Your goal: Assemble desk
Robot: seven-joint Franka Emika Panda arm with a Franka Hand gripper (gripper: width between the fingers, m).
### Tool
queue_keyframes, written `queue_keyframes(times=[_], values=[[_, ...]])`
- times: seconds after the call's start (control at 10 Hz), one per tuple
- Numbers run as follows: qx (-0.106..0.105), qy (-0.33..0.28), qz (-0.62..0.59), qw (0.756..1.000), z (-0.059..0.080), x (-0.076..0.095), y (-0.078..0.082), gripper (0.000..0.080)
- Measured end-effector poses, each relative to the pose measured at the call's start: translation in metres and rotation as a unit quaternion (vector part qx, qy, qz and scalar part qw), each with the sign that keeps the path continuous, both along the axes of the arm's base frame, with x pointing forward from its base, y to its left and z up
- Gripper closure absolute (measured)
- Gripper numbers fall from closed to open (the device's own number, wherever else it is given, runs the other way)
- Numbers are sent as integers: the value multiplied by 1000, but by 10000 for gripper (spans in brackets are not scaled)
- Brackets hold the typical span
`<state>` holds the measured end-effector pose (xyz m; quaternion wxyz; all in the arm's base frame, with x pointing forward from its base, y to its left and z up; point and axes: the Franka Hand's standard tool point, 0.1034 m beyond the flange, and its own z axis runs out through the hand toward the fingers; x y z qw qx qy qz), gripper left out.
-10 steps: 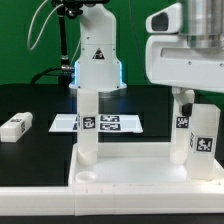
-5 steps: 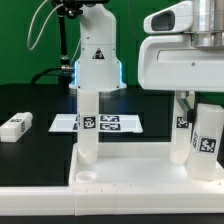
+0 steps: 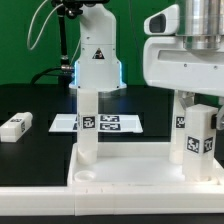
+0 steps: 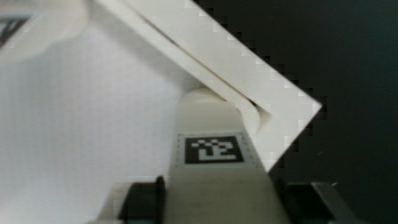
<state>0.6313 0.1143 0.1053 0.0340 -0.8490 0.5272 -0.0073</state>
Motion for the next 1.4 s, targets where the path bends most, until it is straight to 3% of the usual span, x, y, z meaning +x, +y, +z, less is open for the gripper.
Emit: queue_keyframes(times=[0.1,0.4,0.6,0.7,0.8,0.9,1.1,1.4], values=[[7,17,-76,997,1,-2,1,506],[58,7,-330,942,-1,13,3,506],[61,9,-354,933,-1,13,4,484],[59,8,-338,939,-2,13,4,484],[57,3,-309,949,-2,13,4,306],[52,-16,-220,974,-2,15,4,184],[43,-29,-93,994,0,11,7,160],[34,-39,-3,999,-1,8,6,151]])
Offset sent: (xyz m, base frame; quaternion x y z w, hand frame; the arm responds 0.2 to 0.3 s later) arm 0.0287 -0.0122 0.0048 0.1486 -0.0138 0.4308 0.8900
